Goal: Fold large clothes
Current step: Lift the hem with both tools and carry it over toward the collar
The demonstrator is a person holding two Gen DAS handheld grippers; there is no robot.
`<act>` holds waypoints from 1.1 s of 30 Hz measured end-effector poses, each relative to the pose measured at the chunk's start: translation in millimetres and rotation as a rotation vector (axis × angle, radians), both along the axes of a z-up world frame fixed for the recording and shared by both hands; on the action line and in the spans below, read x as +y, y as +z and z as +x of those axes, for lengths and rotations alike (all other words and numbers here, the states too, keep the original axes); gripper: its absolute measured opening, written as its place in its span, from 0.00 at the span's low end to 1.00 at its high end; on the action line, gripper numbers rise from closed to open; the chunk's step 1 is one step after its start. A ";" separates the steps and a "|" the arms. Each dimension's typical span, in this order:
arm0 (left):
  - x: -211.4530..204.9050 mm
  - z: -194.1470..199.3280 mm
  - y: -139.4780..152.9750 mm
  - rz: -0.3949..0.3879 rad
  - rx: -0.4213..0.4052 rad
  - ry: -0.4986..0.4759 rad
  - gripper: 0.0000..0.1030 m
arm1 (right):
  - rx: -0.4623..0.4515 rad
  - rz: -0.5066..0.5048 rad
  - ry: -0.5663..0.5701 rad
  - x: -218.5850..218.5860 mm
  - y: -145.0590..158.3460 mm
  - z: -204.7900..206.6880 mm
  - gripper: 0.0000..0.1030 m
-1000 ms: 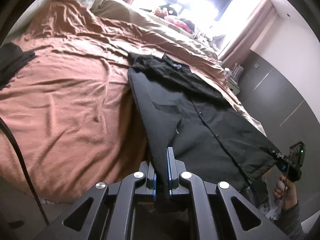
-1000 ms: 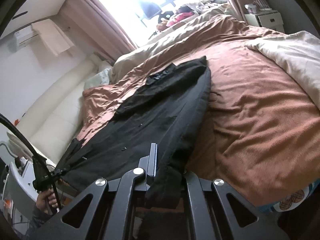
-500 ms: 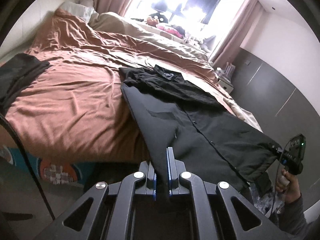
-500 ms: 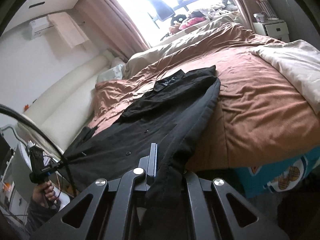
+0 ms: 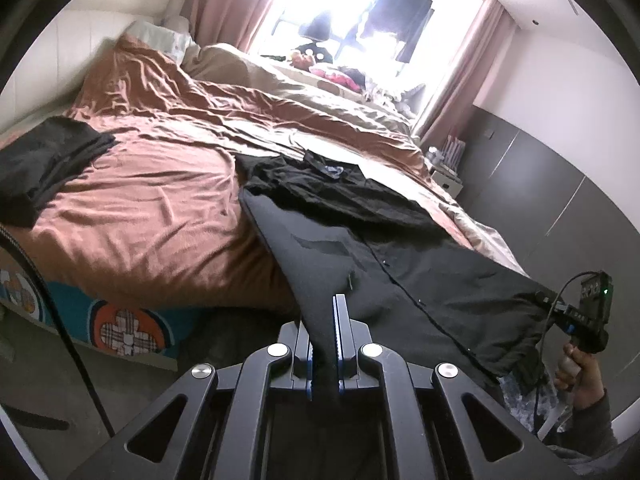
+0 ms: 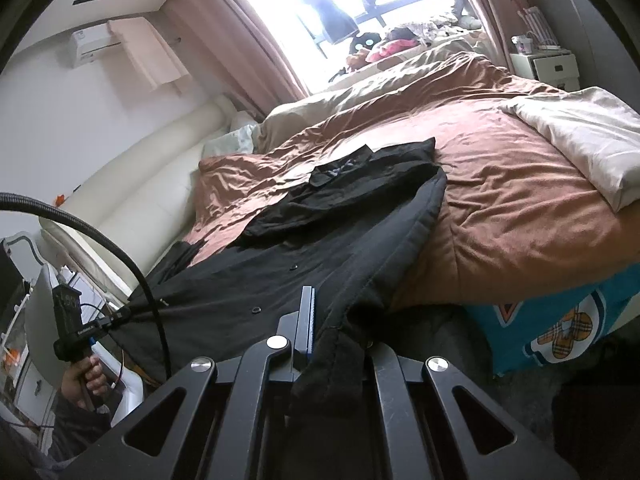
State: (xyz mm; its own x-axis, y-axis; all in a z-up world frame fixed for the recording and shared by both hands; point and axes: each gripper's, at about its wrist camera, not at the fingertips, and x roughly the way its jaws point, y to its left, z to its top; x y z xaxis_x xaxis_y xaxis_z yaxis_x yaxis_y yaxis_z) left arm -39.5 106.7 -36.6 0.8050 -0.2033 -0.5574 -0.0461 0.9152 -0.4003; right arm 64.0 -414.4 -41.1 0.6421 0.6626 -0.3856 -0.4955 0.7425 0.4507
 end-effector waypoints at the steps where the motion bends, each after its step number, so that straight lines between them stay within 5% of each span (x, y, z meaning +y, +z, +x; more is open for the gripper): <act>1: 0.4 1.8 1.3 0.002 -0.006 0.002 0.07 | -0.003 0.003 -0.003 -0.5 2.3 3.6 0.01; 9: 10.3 16.6 14.8 -0.004 -0.042 0.005 0.07 | -0.034 0.020 -0.008 -0.7 8.8 14.5 0.01; 18: 17.7 64.6 61.1 0.035 -0.108 -0.023 0.07 | -0.086 0.043 -0.016 10.5 32.8 47.9 0.01; 33: 46.4 181.4 112.7 0.081 -0.153 -0.004 0.07 | -0.126 0.058 -0.069 40.2 69.6 160.2 0.01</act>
State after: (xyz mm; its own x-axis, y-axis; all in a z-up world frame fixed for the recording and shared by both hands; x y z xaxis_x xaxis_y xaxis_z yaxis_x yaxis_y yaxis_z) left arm 141.9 153.1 76.1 0.8811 -0.1660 -0.4427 0.0135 0.9448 -0.3275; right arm 224.2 -374.2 28.5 0.7277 0.6341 -0.2616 -0.4999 0.7514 0.4308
